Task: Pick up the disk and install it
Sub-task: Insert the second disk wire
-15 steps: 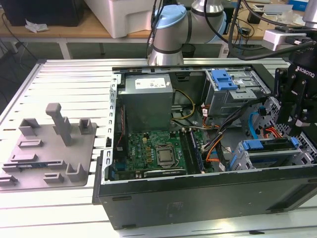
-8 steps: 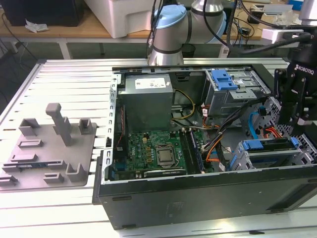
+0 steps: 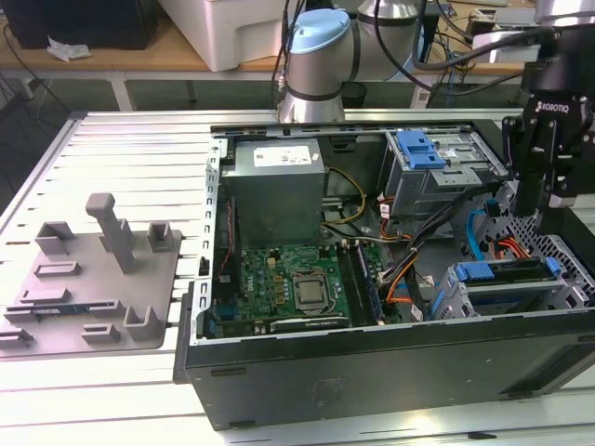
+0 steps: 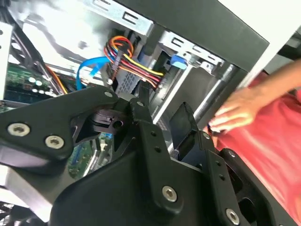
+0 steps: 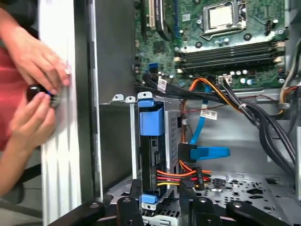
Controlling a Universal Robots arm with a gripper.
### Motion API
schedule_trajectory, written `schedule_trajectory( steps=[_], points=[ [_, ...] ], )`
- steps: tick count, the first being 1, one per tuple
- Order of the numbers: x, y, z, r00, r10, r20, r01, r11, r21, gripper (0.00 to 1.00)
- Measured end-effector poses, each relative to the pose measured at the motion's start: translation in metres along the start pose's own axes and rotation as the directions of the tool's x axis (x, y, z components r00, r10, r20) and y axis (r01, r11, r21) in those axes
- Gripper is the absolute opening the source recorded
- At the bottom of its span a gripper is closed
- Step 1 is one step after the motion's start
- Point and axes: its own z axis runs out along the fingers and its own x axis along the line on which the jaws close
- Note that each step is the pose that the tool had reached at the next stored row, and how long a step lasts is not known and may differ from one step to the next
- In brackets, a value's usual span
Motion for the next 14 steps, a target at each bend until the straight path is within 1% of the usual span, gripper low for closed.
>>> schedule_trajectory(
  steps=[1,2,3,4,6,7,8,14],
  points=[
    [-0.0033,0.0,-0.0015,0.9997,-0.001,-0.0261,0.001,1.0,-0.0023,0.45],
    [-0.006,0.0,-0.0028,0.999,-0.002,-0.0452,0.002,1.0,-0.0035,0.45],
    [-0.0114,0.0,-0.0053,0.9968,-0.003,-0.0803,0.003,1.0,-0.0053,0.45],
    [-0.0137,0.0,-0.0065,0.9952,-0.004,-0.0974,0.003,1.0,-0.0063,0.45],
    [-0.0211,0.0,-0.01,0.99,-0.005,-0.1407,0.004,1.0,-0.0081,0.45],
    [-0.0247,0.0,-0.0116,0.989,-0.005,-0.148,0.004,1.0,-0.008,0.45],
    [-0.0263,0.0002,-0.0123,0.9889,-0.005,-0.1483,0.004,1.0,-0.0081,0.45],
    [-0.0281,0.002,-0.0131,0.9896,-0.005,-0.1435,0.004,1.0,-0.008,0.45]
  ],
)
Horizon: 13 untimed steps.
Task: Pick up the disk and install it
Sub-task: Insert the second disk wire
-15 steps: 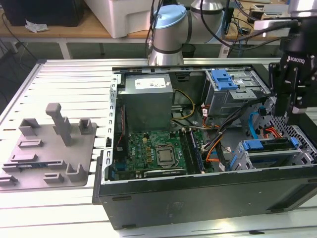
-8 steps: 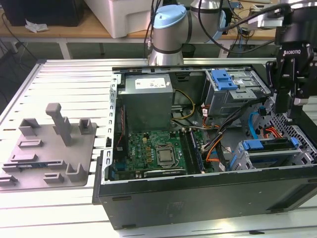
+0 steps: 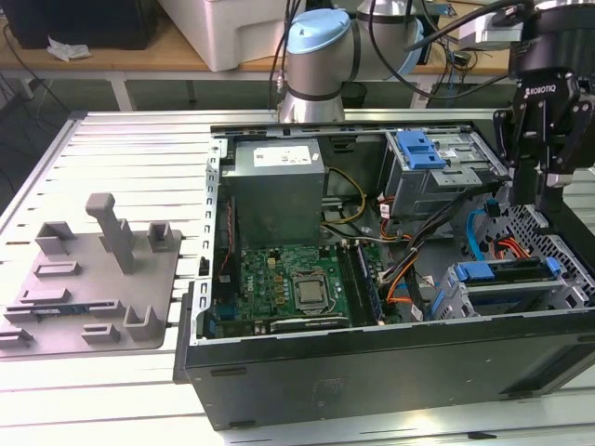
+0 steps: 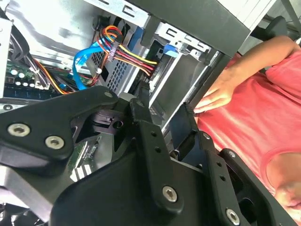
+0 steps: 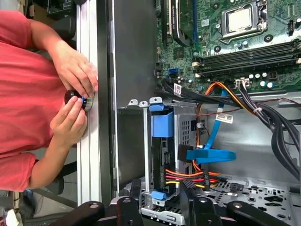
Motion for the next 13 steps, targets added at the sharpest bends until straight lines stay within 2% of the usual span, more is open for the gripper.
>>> schedule_trajectory(
  steps=[6,10,11,12,13],
  points=[
    [-0.0072,0.0033,-0.0048,1.0,0.0,0.0028,0.0,1.0,0.0002,0.45],
    [-0.0191,0.0077,-0.0125,1.0,0.0,0.0027,0.0,1.0,0.0002,0.45],
    [-0.0208,0.0088,-0.0136,1.0,0.0,0.0028,0.0,1.0,0.0002,0.44],
    [-0.0237,0.0113,-0.0154,1.0,0.0,0.0028,0.0,1.0,0.0002,0.37],
    [-0.0246,0.0124,-0.0161,1.0,0.0,0.0026,0.0,1.0,0.0002,0.37]
  ],
)
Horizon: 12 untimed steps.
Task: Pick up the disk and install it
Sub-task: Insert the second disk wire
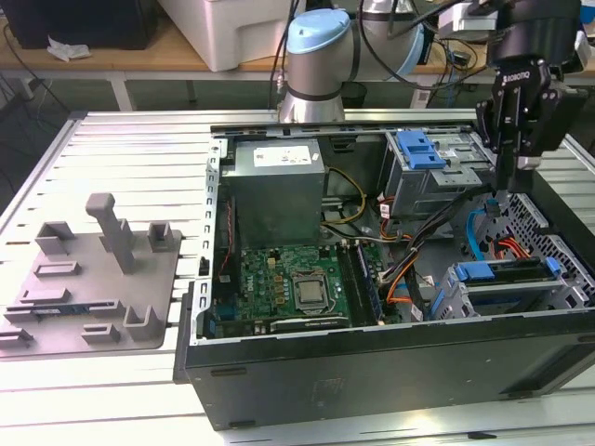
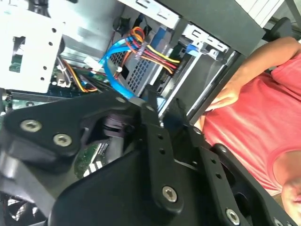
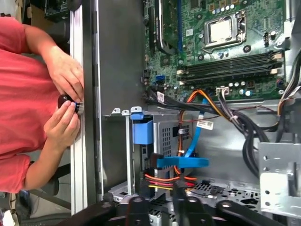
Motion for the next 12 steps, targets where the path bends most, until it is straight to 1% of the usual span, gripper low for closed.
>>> schedule_trajectory(
  steps=[2,3,4,5,6,7,12],
  points=[
    [-0.0009,0.0017,-0.0006,1.0,0.0,-0.0006,0.0,1.0,0.0,0.24],
    [-0.0011,0.0022,-0.0007,1.0,0.0,-0.0019,0.0,1.0,0.0001,0.24],
    [-0.0011,0.0027,-0.0006,1.0,0.0,-0.0083,0.0,1.0,0.0002,0.24],
    [-0.0012,0.0028,-0.0007,0.9998,-0.001,-0.0175,0.001,1.0,0.0005,0.24],
    [-0.0011,0.0031,-0.0007,0.9997,-0.001,-0.0252,0.001,1.0,0.0005,0.24],
    [-0.0011,0.0035,-0.0007,0.9996,-0.001,-0.0277,0.001,1.0,0.0005,0.24],
    [-0.0015,0.0072,0.0001,0.9996,-0.002,-0.0281,0.002,1.0,0.0008,0.24]
  ],
)
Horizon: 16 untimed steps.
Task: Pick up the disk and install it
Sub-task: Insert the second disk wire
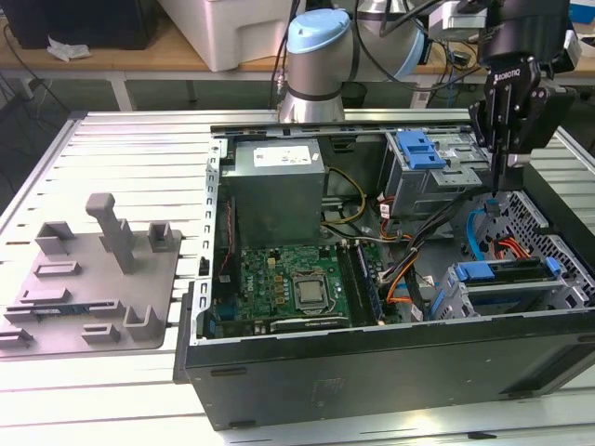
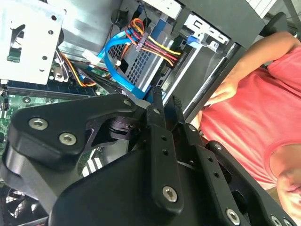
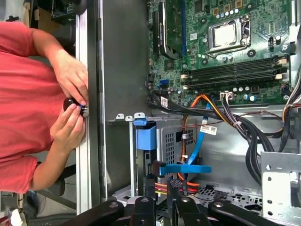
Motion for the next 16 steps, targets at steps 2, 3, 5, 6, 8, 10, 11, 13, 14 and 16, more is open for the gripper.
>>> schedule_trajectory(
  steps=[2,3,5,6,8,10,11,13,14,16],
  points=[
    [-0.0001,0.0029,0.0009,1.0,0.0,-0.0004,0.0,1.0,0.0003,0.24],
    [0.0001,0.0042,0.0014,1.0,0.0,-0.0012,0.0,1.0,0.0003,0.24],
    [0.0007,0.0067,0.0035,1.0,-0.001,-0.0017,0.001,1.0,0.0004,0.24],
    [0.0009,0.0075,0.0044,1.0,-0.001,-0.0016,0.001,1.0,0.0004,0.24],
    [0.0009,0.0092,0.0063,1.0,-0.001,-0.0016,0.001,1.0,0.0004,0.24],
    [0.0016,0.0111,0.0091,1.0,-0.001,-0.0018,0.001,1.0,0.0004,0.24],
    [0.0018,0.0114,0.0101,1.0,-0.001,-0.0018,0.001,1.0,0.0003,0.24],
    [0.0019,0.0116,0.0115,1.0,-0.001,-0.0016,0.001,1.0,0.0005,0.24],
    [0.0018,0.0117,0.0124,1.0,-0.001,-0.0017,0.001,1.0,0.0005,0.24],
    [0.0014,0.0118,0.0141,1.0,-0.001,-0.0015,0.001,1.0,0.0005,0.24]
  ],
)
